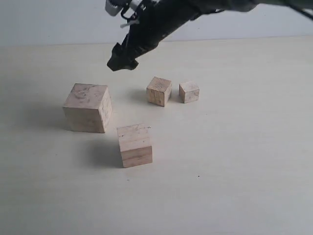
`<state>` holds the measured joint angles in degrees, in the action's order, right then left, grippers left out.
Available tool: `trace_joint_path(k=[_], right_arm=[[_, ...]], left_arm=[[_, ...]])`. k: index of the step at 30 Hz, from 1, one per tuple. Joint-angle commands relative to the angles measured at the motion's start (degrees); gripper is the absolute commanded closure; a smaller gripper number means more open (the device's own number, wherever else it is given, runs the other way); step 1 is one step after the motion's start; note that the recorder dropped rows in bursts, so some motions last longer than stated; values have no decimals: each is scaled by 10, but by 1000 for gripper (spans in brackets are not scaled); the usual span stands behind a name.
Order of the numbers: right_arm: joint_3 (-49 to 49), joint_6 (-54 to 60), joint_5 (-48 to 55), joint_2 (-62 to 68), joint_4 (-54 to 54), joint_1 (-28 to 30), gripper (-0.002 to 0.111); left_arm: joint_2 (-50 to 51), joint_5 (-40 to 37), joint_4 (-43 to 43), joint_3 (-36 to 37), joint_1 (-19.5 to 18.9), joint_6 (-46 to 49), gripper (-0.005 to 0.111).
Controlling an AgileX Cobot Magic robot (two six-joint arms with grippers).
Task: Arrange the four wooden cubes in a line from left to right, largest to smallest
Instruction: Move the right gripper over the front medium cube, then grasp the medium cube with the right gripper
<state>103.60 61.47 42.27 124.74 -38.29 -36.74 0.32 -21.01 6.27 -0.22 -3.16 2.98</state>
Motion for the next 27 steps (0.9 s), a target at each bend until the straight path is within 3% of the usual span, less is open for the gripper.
trace_joint_path(k=[1, 6, 15, 27], right_arm=[[1, 4, 150, -69, 35, 1, 14], [1, 4, 277, -78, 59, 1, 14], [-109, 81, 275, -66, 51, 1, 14], [-212, 248, 172, -65, -54, 1, 14]], left_arm=[[-3, 7, -1, 2, 3, -3, 107], [-3, 7, -1, 2, 3, -3, 107], [-3, 7, -1, 2, 3, -3, 107], [-3, 7, -1, 2, 3, -3, 107]])
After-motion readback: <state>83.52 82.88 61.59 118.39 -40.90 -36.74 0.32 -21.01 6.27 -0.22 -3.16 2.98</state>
